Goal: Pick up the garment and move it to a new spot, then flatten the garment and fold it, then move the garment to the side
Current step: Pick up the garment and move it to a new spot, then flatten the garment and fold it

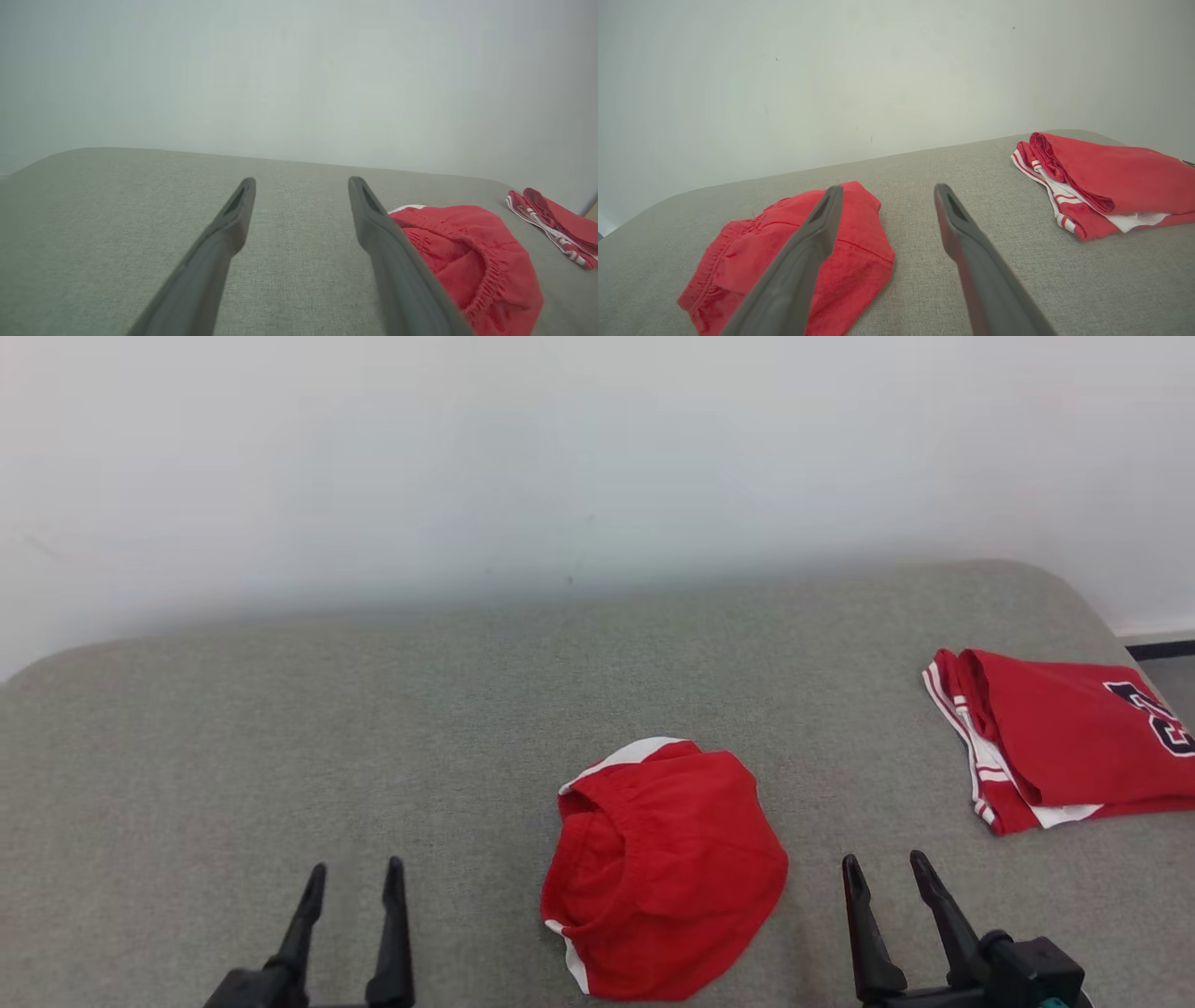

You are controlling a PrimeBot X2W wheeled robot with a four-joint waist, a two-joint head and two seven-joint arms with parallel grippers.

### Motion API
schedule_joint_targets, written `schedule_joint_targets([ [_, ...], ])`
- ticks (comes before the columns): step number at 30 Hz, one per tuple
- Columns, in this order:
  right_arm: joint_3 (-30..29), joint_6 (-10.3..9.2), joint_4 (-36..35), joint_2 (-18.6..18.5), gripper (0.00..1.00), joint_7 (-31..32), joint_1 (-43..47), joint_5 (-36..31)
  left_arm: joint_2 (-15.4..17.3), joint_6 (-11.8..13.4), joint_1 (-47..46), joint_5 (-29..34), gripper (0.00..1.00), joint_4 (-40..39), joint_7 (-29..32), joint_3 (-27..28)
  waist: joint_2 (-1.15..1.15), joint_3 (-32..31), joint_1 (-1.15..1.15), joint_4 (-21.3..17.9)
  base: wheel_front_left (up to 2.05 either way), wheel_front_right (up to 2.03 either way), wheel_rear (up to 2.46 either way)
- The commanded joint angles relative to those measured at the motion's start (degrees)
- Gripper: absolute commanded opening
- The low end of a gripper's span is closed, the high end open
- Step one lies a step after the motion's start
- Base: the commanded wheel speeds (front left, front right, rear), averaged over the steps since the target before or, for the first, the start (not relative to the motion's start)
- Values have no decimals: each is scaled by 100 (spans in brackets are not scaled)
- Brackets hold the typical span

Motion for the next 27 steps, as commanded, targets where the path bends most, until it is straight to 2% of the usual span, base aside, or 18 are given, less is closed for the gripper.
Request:
schedule_joint_targets([
  [1,-17,-13,33,15,100,-28,61,-28,22,-15,108,90,100,-75,-35,80,0,-48,0,60,0,0,0],
  [8,-251,-13,177,15,100,-118,251,-37,-27,-38,696,670,100,-406,-29,574,0,-95,0,156,0,0,0],
  [14,-341,-13,205,14,100,-142,330,-99,-99,-185,1036,959,100,-404,-30,868,0,-119,0,155,0,0,0],
  [19,-315,-13,240,14,100,-169,293,-90,-155,-177,1221,1047,100,-315,-29,1153,0,-137,0,143,0,0,0],
  [27,-214,-13,374,14,100,-184,249,-40,-241,-392,1345,1124,100,-103,-30,1360,0,-113,0,186,0,0,0],
])
